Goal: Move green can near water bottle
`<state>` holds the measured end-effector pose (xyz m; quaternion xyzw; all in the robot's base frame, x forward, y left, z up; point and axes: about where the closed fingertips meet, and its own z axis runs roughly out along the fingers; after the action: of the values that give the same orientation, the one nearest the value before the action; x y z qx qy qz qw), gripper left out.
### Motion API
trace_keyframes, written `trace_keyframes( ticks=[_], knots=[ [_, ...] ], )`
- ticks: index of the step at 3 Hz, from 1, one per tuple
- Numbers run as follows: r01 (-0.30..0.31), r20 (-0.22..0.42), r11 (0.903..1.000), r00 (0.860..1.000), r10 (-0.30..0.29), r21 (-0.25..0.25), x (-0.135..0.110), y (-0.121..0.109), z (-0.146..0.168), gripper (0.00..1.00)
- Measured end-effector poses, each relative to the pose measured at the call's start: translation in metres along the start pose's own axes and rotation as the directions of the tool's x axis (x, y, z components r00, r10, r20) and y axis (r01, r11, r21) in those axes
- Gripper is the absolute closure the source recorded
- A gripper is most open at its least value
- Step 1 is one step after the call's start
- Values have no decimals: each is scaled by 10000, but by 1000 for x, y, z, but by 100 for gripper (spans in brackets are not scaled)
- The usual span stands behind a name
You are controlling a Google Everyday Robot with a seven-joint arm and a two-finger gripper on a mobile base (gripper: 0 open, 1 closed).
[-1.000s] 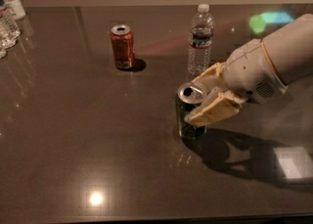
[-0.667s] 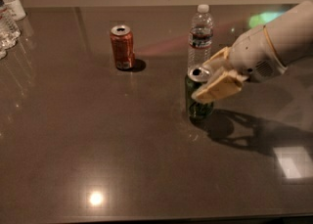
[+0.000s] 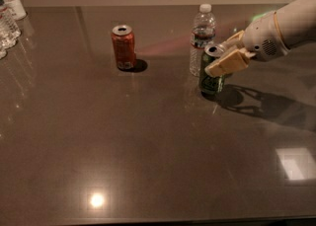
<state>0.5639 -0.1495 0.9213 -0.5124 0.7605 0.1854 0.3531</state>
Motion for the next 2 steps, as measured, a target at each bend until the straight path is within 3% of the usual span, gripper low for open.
trace_keyframes(
  ticks=[1,2],
  knots=[
    [-267,-74,9989,9996,270,378,8,-25,-2,100],
    [-478,-63,9971,9988,482,594,16,-37,-3,82]
  ],
)
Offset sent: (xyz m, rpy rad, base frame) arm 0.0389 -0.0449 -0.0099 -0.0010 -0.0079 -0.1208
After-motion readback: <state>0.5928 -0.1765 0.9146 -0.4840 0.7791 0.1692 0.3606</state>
